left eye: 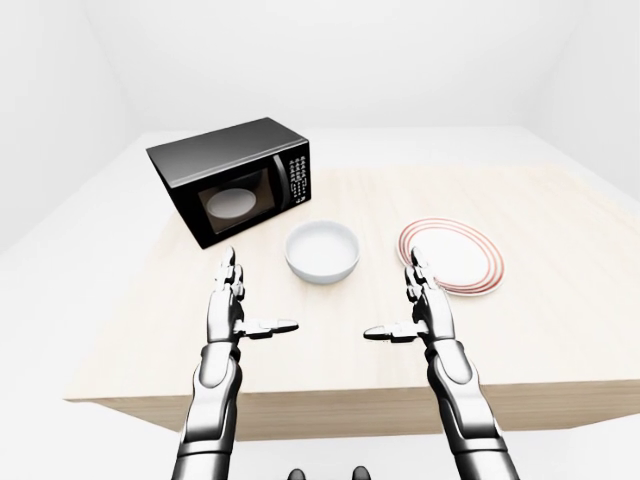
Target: Pick up the white bowl and put it on the plate.
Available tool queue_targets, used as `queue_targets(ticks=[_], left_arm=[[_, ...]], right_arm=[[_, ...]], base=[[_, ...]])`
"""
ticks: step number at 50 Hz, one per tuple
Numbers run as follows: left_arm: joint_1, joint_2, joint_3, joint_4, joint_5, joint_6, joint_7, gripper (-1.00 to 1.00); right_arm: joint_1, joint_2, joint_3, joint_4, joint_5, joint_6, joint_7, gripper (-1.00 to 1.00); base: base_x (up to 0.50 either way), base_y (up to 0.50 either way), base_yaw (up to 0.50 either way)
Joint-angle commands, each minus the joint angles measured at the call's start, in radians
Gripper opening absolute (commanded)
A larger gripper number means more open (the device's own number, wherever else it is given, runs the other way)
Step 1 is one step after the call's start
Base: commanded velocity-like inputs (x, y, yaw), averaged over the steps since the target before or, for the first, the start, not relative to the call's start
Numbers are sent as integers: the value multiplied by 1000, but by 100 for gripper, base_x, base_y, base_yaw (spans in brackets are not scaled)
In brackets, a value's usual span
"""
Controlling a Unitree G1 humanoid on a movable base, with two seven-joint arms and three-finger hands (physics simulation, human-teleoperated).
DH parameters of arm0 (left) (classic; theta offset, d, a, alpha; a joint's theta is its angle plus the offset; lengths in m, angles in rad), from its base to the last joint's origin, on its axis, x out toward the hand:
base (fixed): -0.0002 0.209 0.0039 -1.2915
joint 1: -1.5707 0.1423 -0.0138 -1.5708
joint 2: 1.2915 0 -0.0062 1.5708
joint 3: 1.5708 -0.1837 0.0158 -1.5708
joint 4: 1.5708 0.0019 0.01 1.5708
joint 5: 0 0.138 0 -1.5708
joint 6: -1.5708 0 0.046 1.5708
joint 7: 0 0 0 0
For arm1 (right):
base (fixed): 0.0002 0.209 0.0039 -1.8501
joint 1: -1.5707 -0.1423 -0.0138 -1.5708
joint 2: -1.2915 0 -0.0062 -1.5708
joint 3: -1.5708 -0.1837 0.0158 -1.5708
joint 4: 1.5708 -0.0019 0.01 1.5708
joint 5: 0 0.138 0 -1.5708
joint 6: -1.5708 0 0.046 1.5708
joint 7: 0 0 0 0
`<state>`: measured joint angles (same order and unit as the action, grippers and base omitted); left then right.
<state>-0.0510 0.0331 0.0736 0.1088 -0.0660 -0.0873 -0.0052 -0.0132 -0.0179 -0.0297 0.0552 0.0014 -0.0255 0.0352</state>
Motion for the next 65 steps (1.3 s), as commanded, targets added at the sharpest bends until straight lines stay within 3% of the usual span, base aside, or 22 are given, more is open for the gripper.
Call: queue_targets(ticks=[1,9,10,14,19,22,26,33,36,43,46,47,49,57,60,65], left_arm=[[-3,0,-2,8,3,0,0,100],[4,-1,-2,-19,4,0,2,100],[5,-1,-2,-17,5,0,2,100],[4,-1,-1,-14,4,0,0,100],[2,1,1,-10,1,0,-1,100],[0,1,2,3,1,0,-2,100],[3,0,1,0,0,0,-3,100],[13,-1,-1,-39,1,7,0,100],[14,-2,-1,-40,1,8,-1,100],[10,0,3,-20,0,0,-2,100],[11,0,3,-24,0,0,-1,100],[9,0,3,-16,1,0,-2,100],[10,0,2,-26,2,0,0,100],[6,1,2,-14,4,0,2,100],[6,1,2,-19,4,0,3,100],[6,1,3,-23,3,3,3,100]], right_arm=[[3,0,4,0,-5,-5,2,100],[5,0,3,-2,-4,-12,8,100],[0,-1,1,19,-4,-27,9,100],[4,0,4,-8,-8,-7,7,100],[1,0,3,11,-9,-22,9,100],[5,1,4,-6,-14,-6,2,100],[6,-1,4,-4,-24,-15,-4,100],[15,-1,12,-53,-55,12,-11,100],[16,-2,14,-55,-68,8,-13,100],[24,-14,21,-143,-154,69,-17,100],[22,-26,21,-150,-206,68,-15,100],[18,-30,18,-146,-234,55,-26,100],[14,-30,7,-165,-233,75,-7,100],[-23,-56,10,-141,-383,70,21,100],[-36,-63,24,-177,-451,102,62,100],[-70,-69,25,-199,-537,113,108,100]], base=[[40,2,0],[40,2,0],[40,2,0],[40,2,0],[40,2,0],[39,2,0],[12,1,0],[0,0,0],[0,0,0],[0,0,0],[0,0,0],[0,0,0],[0,0,0],[0,0,0],[0,0,0],[0,0,0]])
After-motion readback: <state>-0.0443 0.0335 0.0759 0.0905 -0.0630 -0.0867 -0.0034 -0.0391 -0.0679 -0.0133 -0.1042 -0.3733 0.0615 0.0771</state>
